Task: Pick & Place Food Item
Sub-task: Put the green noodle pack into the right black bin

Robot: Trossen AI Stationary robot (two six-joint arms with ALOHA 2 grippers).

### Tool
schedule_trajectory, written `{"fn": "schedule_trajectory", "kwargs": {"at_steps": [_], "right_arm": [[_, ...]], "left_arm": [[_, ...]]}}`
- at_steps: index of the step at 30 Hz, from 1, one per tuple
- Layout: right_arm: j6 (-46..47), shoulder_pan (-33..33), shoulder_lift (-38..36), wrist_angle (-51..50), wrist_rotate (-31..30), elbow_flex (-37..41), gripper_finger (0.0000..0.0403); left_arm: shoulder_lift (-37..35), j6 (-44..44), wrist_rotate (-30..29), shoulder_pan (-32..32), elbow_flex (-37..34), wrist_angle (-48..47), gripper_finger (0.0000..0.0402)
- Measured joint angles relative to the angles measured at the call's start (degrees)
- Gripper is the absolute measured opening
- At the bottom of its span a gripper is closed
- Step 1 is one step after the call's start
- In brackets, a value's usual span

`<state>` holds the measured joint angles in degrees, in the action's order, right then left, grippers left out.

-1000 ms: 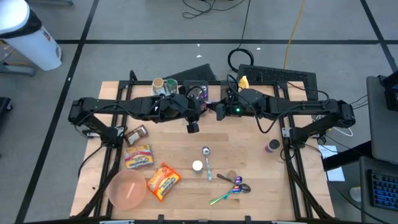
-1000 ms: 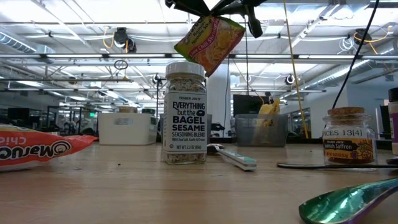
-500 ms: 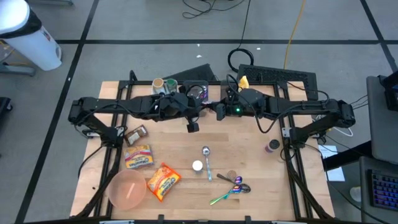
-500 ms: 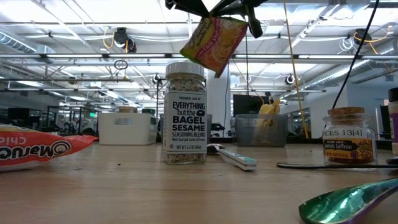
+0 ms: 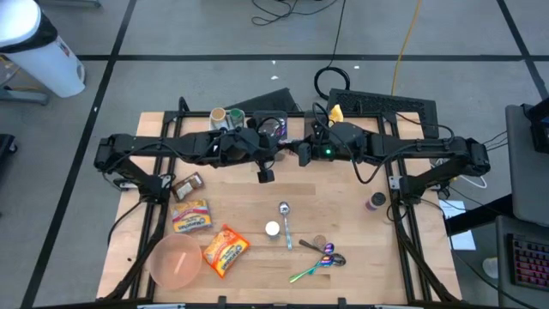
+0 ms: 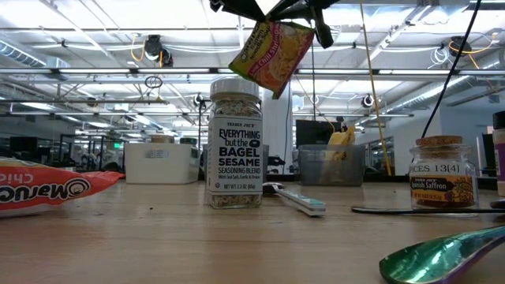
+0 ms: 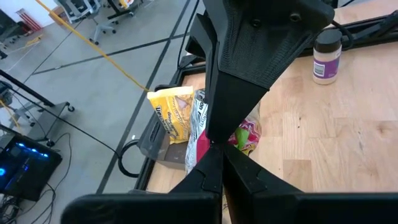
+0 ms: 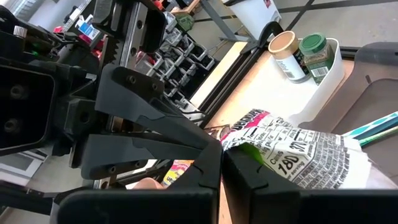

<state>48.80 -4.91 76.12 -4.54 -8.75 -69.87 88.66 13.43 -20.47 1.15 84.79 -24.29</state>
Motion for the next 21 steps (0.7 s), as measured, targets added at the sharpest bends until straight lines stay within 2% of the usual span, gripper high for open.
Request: {"fn": "schedule_trajectory", "kwargs": {"at_steps": [5,9,21], "right_arm": [[-2.0,0.0,0.0,1.5,0.0,0.0,0.0001],[-4.5,0.0,0.0,5.6,0.0,0.1,0.0017],[-5.1,0.0,0.0,7.5,0.3,0.1,0.0128]], "left_arm": [[-0.1,0.0,-0.1,0.0,0.0,0.0,0.0002],[-0.3,0.0,-0.4,0.0,0.0,0.4,0.0002],[-0.1,-0.1,0.0,0.0,0.0,-1.2,0.0001]]}}
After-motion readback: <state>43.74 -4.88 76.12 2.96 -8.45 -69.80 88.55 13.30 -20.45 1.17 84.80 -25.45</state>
